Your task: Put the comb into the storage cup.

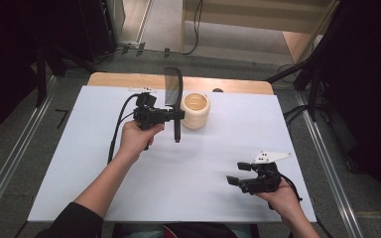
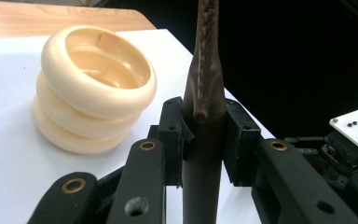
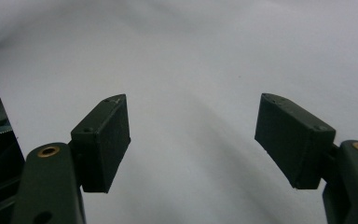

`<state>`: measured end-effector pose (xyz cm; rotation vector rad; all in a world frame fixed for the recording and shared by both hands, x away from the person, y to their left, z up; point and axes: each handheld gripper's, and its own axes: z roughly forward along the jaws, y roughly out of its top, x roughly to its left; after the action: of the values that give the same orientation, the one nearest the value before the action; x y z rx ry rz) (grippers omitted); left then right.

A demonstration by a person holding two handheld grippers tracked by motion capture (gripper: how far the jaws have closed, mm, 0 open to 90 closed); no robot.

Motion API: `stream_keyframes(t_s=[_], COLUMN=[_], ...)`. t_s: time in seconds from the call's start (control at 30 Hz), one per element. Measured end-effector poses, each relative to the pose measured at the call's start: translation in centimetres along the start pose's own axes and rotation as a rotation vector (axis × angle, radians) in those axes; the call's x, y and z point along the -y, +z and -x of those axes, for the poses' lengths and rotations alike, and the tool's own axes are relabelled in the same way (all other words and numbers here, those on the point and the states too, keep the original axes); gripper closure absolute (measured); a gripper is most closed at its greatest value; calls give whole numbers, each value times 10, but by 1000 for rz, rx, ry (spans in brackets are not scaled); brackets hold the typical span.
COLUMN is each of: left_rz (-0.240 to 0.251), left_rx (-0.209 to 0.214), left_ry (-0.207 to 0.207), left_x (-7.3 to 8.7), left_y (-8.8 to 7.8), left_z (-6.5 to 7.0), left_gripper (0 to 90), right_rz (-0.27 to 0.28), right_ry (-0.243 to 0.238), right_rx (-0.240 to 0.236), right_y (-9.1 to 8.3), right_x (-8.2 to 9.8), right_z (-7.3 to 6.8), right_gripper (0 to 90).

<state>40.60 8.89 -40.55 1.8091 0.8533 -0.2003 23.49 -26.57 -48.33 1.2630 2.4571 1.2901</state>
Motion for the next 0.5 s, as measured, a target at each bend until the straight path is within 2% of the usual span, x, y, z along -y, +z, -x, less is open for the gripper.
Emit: stream_keyframes(t_s=[0.5], left_rz=[6], left_rx=[-3], left_ry=[34], left_x=[-22], left_y=[10], left_z=[-1], left_gripper=[729], right_rz=[-3], right_ry=[17], right_rx=[6], right_y=[-3], right_x=[4], right_z=[5], right_gripper=[244])
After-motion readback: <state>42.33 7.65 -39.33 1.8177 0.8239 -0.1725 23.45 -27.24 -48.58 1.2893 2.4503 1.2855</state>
